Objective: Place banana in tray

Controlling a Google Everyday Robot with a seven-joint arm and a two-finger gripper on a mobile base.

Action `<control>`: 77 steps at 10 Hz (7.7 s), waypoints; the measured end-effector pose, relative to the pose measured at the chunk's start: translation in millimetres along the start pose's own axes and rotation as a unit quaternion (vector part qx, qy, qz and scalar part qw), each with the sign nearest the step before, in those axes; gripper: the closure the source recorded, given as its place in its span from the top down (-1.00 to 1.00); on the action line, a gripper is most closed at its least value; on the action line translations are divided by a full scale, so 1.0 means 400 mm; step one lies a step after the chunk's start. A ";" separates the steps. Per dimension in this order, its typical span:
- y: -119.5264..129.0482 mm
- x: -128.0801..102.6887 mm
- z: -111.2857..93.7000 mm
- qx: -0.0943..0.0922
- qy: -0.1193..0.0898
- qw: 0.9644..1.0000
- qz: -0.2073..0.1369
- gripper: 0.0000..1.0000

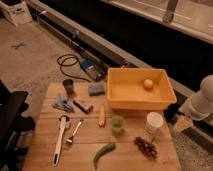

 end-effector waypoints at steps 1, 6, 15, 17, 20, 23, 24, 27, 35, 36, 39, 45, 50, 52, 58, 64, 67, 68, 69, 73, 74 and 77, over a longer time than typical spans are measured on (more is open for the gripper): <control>0.000 0.000 0.000 0.000 0.000 1.000 0.000 0.34; 0.000 0.000 0.000 0.000 0.000 1.000 0.000 0.34; 0.001 0.002 0.001 -0.001 0.000 1.000 0.001 0.34; 0.001 0.002 0.002 -0.001 0.000 1.000 0.001 0.34; 0.001 0.002 0.002 -0.001 0.000 1.000 0.001 0.34; -0.002 0.002 0.000 0.002 -0.001 1.000 0.000 0.34; -0.012 -0.012 -0.014 0.009 -0.006 1.000 -0.011 0.34; -0.011 -0.137 -0.062 0.031 -0.019 0.997 -0.066 0.34; 0.099 -0.555 -0.168 0.069 -0.059 0.967 -0.237 0.34; 0.100 -0.556 -0.168 0.068 -0.060 0.967 -0.237 0.34; 0.100 -0.554 -0.166 0.067 -0.060 0.967 -0.238 0.34; 0.134 -0.691 -0.090 0.036 -0.109 0.940 -0.321 0.34; 0.243 -0.869 0.058 -0.016 -0.114 0.888 -0.446 0.34; 0.283 -0.895 0.127 -0.053 -0.110 0.862 -0.492 0.34; 0.336 -0.936 0.219 -0.069 -0.110 0.824 -0.551 0.34; 0.275 -0.926 0.263 -0.076 -0.109 0.857 -0.498 0.34; 0.247 -0.918 0.282 -0.062 -0.104 0.858 -0.499 0.34; 0.231 -0.911 0.302 -0.061 -0.102 0.857 -0.501 0.34; 0.217 -0.920 0.339 -0.063 -0.099 0.853 -0.508 0.34; 0.192 -0.928 0.403 -0.088 -0.069 0.844 -0.525 0.34; 0.193 -0.927 0.425 -0.099 -0.061 0.840 -0.530 0.34; 0.205 -0.921 0.484 -0.125 -0.052 0.832 -0.539 0.34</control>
